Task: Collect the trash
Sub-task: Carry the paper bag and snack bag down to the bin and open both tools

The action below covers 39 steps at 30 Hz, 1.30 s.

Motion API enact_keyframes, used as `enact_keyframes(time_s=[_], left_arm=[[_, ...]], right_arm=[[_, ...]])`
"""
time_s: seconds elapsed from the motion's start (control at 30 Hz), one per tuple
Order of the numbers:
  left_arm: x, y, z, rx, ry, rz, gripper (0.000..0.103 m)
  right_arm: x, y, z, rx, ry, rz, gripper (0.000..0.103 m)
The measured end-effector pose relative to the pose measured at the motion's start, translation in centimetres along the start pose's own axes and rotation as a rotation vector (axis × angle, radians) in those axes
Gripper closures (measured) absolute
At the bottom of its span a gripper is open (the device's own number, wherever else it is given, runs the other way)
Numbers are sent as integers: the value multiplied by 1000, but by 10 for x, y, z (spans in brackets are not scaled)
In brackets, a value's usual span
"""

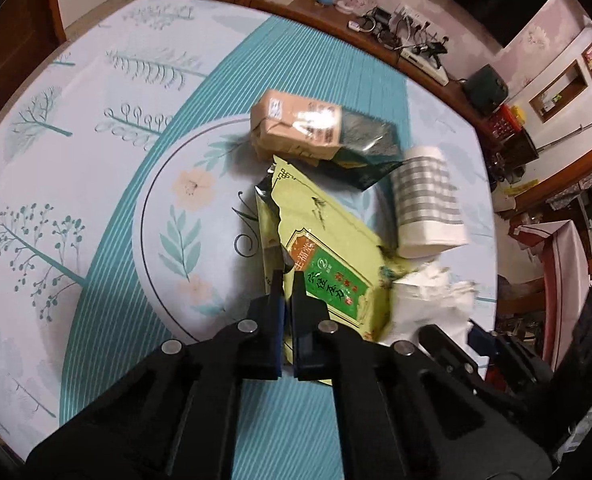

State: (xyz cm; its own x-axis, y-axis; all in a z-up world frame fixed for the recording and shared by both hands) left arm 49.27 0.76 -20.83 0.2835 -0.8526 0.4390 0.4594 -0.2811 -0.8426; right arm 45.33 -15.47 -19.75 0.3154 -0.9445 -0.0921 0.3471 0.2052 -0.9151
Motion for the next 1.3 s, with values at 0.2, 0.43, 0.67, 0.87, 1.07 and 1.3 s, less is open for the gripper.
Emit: enact_keyframes(time_s=[0.2, 0.43, 0.67, 0.87, 1.07, 1.3], left_arm=[[3, -41, -8, 33, 40, 4, 103], [-8, -113, -41, 48, 141, 12, 103], [-5, -181, -77, 68, 294, -27, 103], [-12, -241, -115, 70, 449, -88, 103], [-36, -293, -165, 68, 587, -137, 103], [-74, -326, -222, 4, 642, -169, 103]], right_arm=[[-13, -32, -17, 11, 21, 9, 86], [-34, -89, -45, 56, 59, -9, 90], [-73, -165, -89, 149, 97, -101, 91], [-120, -219, -148, 199, 183, -170, 92], [-175, -258, -212, 215, 221, -250, 92], [-215, -282, -270, 168, 238, -295, 92]])
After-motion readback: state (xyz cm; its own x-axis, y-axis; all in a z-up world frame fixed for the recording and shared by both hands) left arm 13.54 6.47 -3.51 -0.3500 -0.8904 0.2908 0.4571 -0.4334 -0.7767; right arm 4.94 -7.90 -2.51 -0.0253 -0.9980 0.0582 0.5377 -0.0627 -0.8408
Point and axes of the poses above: each gripper's, at about its wrist camera, not at the fingertips, and y roughly the way its jaws point, x to its right, z to its top, the point moved 10 cm from there along y, roughly the way its jaws point, and after that the axes turned 9 degrees about -z, right-handed, at the moved point
